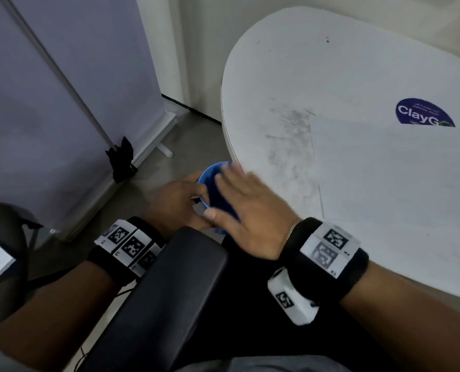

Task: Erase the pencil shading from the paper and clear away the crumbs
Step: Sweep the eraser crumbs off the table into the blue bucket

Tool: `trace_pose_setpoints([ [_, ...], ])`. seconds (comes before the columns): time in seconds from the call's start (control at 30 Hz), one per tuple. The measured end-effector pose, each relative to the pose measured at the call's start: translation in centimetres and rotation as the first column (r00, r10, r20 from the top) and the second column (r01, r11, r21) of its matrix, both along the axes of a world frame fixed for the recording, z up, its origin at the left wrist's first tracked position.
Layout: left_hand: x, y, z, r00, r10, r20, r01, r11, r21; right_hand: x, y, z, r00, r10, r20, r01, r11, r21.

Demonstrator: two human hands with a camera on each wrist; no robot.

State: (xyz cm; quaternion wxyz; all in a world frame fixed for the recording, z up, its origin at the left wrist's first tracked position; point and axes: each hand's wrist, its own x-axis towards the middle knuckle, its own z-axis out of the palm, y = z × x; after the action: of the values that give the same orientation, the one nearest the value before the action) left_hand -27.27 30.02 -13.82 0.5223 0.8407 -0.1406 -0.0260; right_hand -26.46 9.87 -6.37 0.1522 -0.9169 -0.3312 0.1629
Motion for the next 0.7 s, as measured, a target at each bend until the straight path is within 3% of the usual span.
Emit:
trace_pose_setpoints([
  [0.07,0.1,0.1,0.5,0.998,-0.066,-0.014,0.065,0.998,-0.022,-1.0,0.3,0.7,0.994,0.075,-0.085,-0.066,0.992,0.107],
  [0.13,0.1,0.0,0.1,1.0,-0.009,0.019,0.008,1.0,0.026,0.0,-0.4,0.9,0.999,-0.028,-0.022,0.031,0.99,0.136],
  [0.23,0.0,0.1,-0.6,0.998,0.064,0.026,-0.066,0.996,0.061,2.2,-1.5,0.1,0.961,-0.274,0.032,0.276,0.956,-0.102],
  [0.3,-0.1,0.1,-0.6,0.997,0.062,0.036,-0.064,0.997,0.04,1.9,-0.9,-0.7,0.963,-0.267,0.03,0.268,0.944,-0.195],
  [0.4,-0.1,0.2,0.4,0.998,-0.028,0.059,0.028,1.0,0.007,-0.5,1.2,-0.3,0.996,-0.057,-0.071,0.057,0.998,-0.002],
  [0.47,-0.3,0.7,1.0,0.997,-0.048,0.054,0.046,0.998,0.031,-1.0,1.7,0.2,0.981,-0.021,-0.194,0.059,0.979,0.193],
  [0.53,-0.7,1.7,1.4,0.999,0.006,0.032,-0.008,0.998,0.067,-0.2,1.9,0.4,0.991,-0.081,-0.108,0.114,0.93,0.35],
  [0.6,-1.2,2.8,1.8,0.995,0.029,0.096,-0.045,0.984,0.174,0.9,2.1,0.9,0.977,-0.201,-0.065,0.208,0.863,0.46],
  [0.7,-2.1,4.5,2.8,0.991,0.008,0.134,-0.038,0.974,0.225,1.8,3.4,1.9,0.967,-0.253,-0.035,0.237,0.843,0.483],
])
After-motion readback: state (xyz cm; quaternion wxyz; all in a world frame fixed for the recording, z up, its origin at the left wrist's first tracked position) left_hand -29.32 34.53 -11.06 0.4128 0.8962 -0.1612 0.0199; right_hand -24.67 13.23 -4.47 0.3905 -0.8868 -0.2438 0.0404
